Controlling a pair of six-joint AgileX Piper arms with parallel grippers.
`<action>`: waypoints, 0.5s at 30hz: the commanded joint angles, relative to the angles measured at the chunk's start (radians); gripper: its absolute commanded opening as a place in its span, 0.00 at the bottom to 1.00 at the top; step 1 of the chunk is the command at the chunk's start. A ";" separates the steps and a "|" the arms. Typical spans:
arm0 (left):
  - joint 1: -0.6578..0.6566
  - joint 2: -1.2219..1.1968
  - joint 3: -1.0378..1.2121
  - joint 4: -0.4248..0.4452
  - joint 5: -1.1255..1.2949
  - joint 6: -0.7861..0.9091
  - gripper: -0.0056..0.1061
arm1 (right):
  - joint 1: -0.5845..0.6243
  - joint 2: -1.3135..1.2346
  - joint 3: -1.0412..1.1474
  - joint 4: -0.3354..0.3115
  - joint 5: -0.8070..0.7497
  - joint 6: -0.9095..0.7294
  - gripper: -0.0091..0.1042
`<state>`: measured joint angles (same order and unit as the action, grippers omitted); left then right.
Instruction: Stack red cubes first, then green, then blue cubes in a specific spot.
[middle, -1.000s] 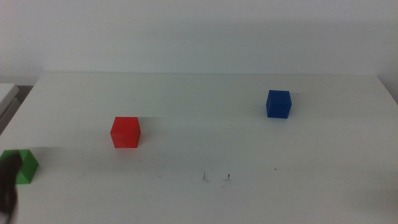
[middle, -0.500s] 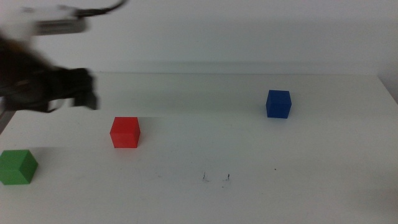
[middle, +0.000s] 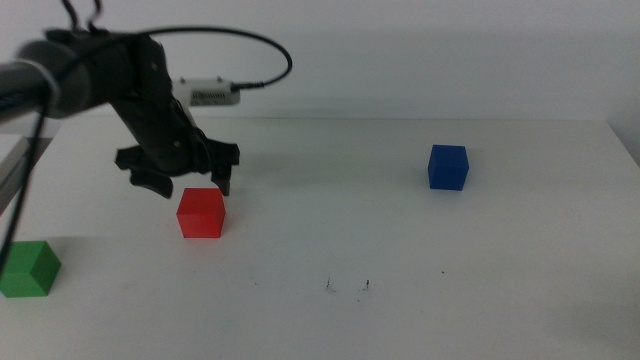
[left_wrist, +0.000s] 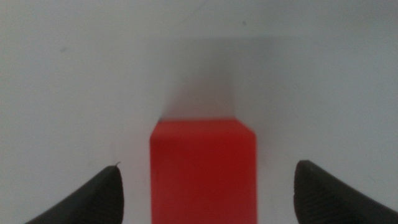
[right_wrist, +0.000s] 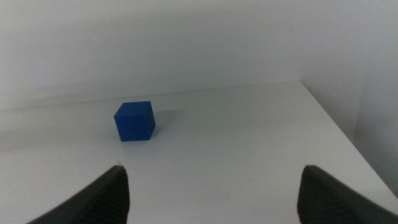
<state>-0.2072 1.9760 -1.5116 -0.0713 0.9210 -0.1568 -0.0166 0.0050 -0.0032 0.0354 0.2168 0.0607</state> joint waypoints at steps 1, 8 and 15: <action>-0.002 0.044 -0.016 0.003 -0.044 -0.005 0.89 | -0.005 -0.005 0.003 -0.007 -0.007 -0.005 0.90; -0.002 0.123 -0.016 0.012 -0.082 -0.009 0.73 | -0.005 -0.005 0.003 -0.007 -0.007 -0.005 0.90; -0.054 0.071 -0.014 -0.033 -0.025 -0.050 0.17 | -0.005 -0.005 0.003 -0.007 -0.007 -0.005 0.90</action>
<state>-0.2295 2.0906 -1.5184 -0.0839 0.8708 -0.1813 -0.0166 0.0050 -0.0032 0.0354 0.2168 0.0607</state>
